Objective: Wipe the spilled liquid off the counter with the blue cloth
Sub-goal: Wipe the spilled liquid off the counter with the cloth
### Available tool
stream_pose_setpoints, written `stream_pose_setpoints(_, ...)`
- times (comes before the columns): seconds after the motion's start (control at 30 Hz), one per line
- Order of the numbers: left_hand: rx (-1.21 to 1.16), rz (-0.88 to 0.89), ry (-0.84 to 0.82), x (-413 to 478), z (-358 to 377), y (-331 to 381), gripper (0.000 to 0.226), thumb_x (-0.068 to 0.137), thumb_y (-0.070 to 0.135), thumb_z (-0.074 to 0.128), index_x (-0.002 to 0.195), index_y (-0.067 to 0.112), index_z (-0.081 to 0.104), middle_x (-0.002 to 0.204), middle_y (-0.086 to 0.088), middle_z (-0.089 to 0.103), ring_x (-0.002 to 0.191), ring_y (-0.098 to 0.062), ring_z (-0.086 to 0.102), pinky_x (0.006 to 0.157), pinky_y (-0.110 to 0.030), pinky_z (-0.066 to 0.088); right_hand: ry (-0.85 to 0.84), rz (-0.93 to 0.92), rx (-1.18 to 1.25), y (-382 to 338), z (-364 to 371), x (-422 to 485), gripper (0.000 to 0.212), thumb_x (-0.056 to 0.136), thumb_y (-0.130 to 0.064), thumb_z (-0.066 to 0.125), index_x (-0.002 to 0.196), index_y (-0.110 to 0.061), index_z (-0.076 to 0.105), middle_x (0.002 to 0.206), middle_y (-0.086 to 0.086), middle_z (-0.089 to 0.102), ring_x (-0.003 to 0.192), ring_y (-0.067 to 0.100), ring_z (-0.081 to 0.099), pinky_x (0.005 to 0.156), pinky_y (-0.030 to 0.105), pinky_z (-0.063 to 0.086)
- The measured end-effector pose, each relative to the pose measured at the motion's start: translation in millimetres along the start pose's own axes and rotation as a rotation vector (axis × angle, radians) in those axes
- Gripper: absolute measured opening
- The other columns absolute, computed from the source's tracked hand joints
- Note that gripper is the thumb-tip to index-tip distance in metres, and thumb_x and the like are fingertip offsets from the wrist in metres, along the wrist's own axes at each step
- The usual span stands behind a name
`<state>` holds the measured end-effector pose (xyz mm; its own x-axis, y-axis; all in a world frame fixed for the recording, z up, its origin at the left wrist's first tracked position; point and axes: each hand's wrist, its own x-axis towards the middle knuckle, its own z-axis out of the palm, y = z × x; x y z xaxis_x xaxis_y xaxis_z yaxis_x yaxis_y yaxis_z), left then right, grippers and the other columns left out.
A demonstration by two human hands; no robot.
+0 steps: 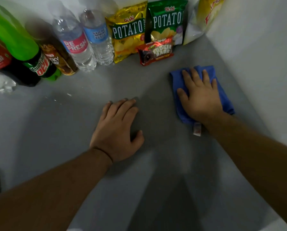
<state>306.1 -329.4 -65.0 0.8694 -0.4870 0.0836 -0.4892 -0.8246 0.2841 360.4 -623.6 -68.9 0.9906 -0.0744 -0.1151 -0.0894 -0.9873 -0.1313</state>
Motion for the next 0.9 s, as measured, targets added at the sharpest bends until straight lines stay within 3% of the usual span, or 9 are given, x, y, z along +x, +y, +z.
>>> stream_pose_setpoints(0.13,0.009,-0.002,-0.013,0.2,-1.2,0.5,0.063,0.083,0.050,0.060,0.134,0.014,0.056,0.156,-0.005,0.047,0.143,-0.031,0.042,0.121,-0.058,0.029,-0.029,-0.083,-0.008,26.5,-16.3,29.8,0.074,0.099,-0.069,0.022,0.164,-0.034,0.018,0.173,0.001,0.017,0.158,0.034,0.011,0.125,0.062,0.012)
stream_pose_setpoints(0.27,-0.001,-0.006,-0.018,1.8,-3.3,1.5,0.063,0.080,0.050,0.061,0.132,0.014,0.057,0.155,-0.003,0.047,0.141,-0.029,0.042,0.121,-0.056,0.029,0.055,0.063,0.029,46.0,-15.6,7.3,0.070,0.102,-0.066,0.026,0.163,-0.031,0.023,0.172,0.002,0.020,0.156,0.037,0.017,0.124,0.062,0.015)
stream_pose_setpoints(0.37,-0.010,0.002,-0.016,1.6,-4.0,1.2,0.063,0.081,0.050,0.061,0.131,0.013,0.057,0.154,-0.004,0.048,0.139,-0.030,0.044,0.120,-0.056,0.030,0.061,0.141,0.027,28.1,-4.5,-28.0,0.074,0.100,-0.069,0.019,0.164,-0.032,0.018,0.173,0.001,0.015,0.158,0.037,0.010,0.126,0.061,0.010)
stream_pose_setpoints(0.47,-0.002,0.010,-0.032,0.9,-5.7,2.5,0.064,0.082,0.049,0.060,0.133,0.010,0.058,0.153,-0.007,0.049,0.139,-0.033,0.044,0.119,-0.057,0.032,-0.005,0.059,0.014,8.6,1.2,-33.3,0.076,0.099,-0.070,0.015,0.165,-0.033,0.012,0.174,-0.003,0.009,0.159,0.034,0.003,0.127,0.060,0.004)
stream_pose_setpoints(0.6,0.007,-0.015,-0.070,1.7,-9.1,6.2,0.067,0.082,0.051,0.056,0.137,0.013,0.055,0.153,-0.007,0.049,0.138,-0.033,0.043,0.117,-0.056,0.036,-0.005,-0.051,0.011,29.2,-8.4,-9.1,0.070,0.104,-0.066,0.023,0.165,-0.032,0.015,0.174,-0.003,0.011,0.160,0.030,0.006,0.127,0.058,0.007)
stream_pose_setpoints(0.77,-0.028,-0.017,-0.061,2.1,-12.4,10.8,0.066,0.081,0.052,0.053,0.134,0.013,0.057,0.149,-0.008,0.053,0.134,-0.035,0.047,0.115,-0.053,0.039,0.056,0.145,0.053,58.5,-7.3,-37.3,0.071,0.102,-0.064,0.021,0.164,-0.031,0.017,0.173,-0.003,0.014,0.159,0.028,0.008,0.127,0.057,0.008)
stream_pose_setpoints(0.9,-0.079,-0.043,-0.053,3.5,-16.2,18.7,0.068,0.080,0.054,0.052,0.132,0.011,0.059,0.146,-0.010,0.055,0.134,-0.037,0.048,0.115,-0.052,0.038,0.060,0.242,0.042,37.7,5.7,-83.9,0.075,0.100,-0.065,0.014,0.165,-0.027,0.012,0.174,-0.001,0.009,0.160,0.032,0.003,0.128,0.057,0.005)
